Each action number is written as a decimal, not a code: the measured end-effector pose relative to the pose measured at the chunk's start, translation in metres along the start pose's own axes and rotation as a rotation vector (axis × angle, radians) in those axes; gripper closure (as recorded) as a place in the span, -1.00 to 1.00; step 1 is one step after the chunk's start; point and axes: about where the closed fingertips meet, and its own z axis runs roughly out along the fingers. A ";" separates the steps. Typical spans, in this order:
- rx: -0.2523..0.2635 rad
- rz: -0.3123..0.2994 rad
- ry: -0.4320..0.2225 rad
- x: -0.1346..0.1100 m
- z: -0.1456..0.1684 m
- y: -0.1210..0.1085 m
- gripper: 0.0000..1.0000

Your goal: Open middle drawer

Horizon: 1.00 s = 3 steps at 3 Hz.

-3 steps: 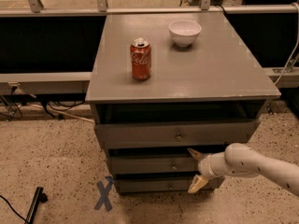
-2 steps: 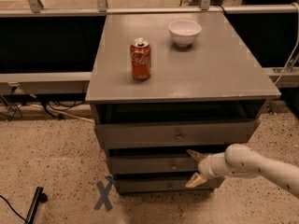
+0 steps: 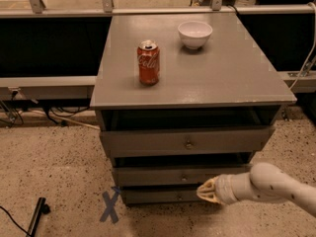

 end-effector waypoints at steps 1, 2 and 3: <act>-0.030 -0.012 -0.014 -0.004 -0.022 0.025 0.91; -0.033 -0.011 -0.016 -0.005 -0.022 0.026 -1.00; -0.027 -0.019 0.000 -0.004 -0.022 0.025 -1.00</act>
Offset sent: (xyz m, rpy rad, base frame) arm -0.0269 -0.0102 0.0101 0.0041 0.0139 0.0285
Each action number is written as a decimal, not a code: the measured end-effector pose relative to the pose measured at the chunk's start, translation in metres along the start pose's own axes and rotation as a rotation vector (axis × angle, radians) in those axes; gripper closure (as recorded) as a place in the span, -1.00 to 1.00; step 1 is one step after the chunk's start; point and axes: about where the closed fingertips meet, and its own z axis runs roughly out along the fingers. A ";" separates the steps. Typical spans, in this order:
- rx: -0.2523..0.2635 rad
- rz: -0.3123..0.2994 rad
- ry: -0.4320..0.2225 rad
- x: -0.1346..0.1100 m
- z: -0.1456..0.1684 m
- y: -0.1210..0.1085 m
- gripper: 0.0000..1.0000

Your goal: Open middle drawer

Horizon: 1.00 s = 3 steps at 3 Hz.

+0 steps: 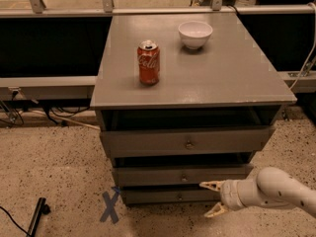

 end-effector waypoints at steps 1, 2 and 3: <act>0.050 -0.049 0.113 0.015 -0.005 -0.013 -1.00; 0.099 -0.109 0.219 0.040 -0.019 -0.037 -1.00; 0.118 -0.141 0.262 0.074 -0.024 -0.075 -1.00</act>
Offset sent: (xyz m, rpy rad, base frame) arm 0.0801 -0.0820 0.0150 -0.3381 -0.2712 -0.0782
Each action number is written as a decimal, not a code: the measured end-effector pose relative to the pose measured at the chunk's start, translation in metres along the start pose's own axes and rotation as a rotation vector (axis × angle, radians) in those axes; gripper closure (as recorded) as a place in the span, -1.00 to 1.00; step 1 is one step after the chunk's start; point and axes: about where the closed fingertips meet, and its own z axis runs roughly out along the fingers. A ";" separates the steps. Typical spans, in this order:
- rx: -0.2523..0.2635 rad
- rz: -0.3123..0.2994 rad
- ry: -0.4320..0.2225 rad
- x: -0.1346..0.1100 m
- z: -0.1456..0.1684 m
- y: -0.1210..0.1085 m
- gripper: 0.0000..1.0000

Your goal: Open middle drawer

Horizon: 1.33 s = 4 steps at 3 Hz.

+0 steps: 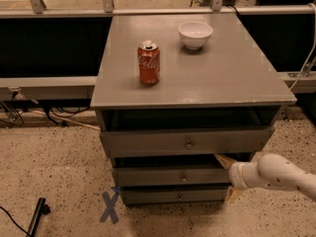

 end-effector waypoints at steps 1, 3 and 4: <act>-0.020 0.018 0.030 0.035 0.014 -0.016 -1.00; -0.057 0.080 0.064 0.076 0.032 -0.006 -0.29; -0.058 0.095 0.081 0.079 0.029 0.007 0.17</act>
Offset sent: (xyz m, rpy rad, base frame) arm 0.0626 -0.0622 -0.0493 -0.0698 0.0789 -0.0767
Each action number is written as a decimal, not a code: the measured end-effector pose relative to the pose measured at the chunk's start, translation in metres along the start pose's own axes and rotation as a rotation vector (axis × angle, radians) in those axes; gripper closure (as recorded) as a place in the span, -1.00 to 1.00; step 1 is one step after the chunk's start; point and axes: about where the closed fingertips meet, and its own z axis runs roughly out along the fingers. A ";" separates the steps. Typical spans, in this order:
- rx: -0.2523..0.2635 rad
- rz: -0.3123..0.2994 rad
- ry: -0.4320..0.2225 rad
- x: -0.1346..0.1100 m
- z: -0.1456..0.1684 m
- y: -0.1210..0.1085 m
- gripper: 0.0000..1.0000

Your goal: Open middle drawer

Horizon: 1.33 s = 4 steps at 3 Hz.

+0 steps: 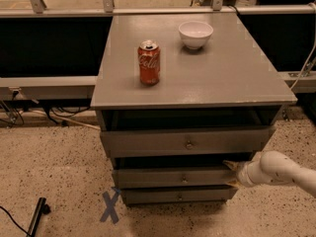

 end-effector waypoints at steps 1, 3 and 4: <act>-0.017 -0.046 -0.011 -0.035 -0.008 0.019 0.74; -0.017 -0.046 -0.012 -0.035 -0.008 0.019 -0.01; -0.020 -0.046 -0.014 -0.036 -0.007 0.020 -0.63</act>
Offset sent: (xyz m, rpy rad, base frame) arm -0.1144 0.0856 0.0395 -0.0345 0.0936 0.1585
